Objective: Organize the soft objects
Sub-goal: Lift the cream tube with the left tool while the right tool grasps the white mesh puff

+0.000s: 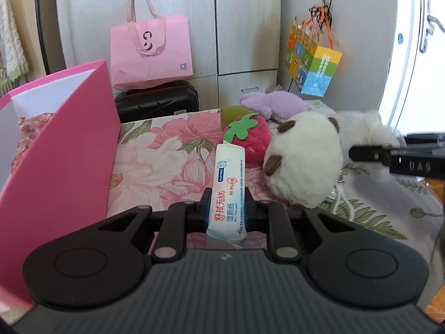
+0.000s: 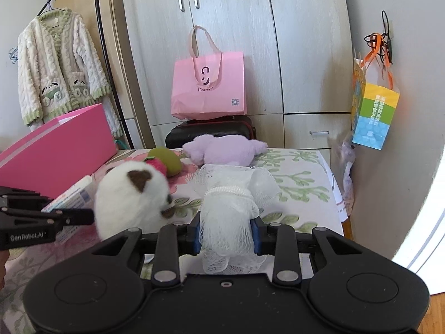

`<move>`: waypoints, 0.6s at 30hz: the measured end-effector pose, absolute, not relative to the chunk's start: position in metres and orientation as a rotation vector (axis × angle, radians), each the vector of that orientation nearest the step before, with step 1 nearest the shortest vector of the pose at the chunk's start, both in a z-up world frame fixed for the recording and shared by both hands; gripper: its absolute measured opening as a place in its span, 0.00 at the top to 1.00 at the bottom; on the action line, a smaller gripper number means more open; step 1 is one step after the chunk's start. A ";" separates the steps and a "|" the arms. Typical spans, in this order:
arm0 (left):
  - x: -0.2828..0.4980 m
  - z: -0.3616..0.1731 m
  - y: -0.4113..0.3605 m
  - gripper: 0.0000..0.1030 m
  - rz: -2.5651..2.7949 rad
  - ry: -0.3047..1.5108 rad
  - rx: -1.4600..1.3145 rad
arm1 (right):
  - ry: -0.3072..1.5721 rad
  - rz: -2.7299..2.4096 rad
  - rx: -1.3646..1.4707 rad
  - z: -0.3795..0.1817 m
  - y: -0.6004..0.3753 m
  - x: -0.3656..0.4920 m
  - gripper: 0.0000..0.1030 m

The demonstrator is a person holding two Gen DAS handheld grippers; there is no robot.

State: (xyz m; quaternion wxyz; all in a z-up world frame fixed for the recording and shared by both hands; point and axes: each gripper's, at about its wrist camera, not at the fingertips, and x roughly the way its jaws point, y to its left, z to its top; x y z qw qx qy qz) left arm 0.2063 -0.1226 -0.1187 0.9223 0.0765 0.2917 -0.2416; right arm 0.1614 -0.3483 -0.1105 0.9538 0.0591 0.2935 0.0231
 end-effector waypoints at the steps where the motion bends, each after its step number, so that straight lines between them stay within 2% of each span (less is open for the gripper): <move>1: 0.203 -0.117 -0.121 0.82 -0.495 0.594 0.151 | 0.596 0.044 0.120 -0.110 -0.345 0.157 0.64; 18: 0.145 -0.101 -0.075 0.82 -0.526 0.585 0.037 | 0.565 0.029 0.104 -0.098 -0.287 0.078 0.64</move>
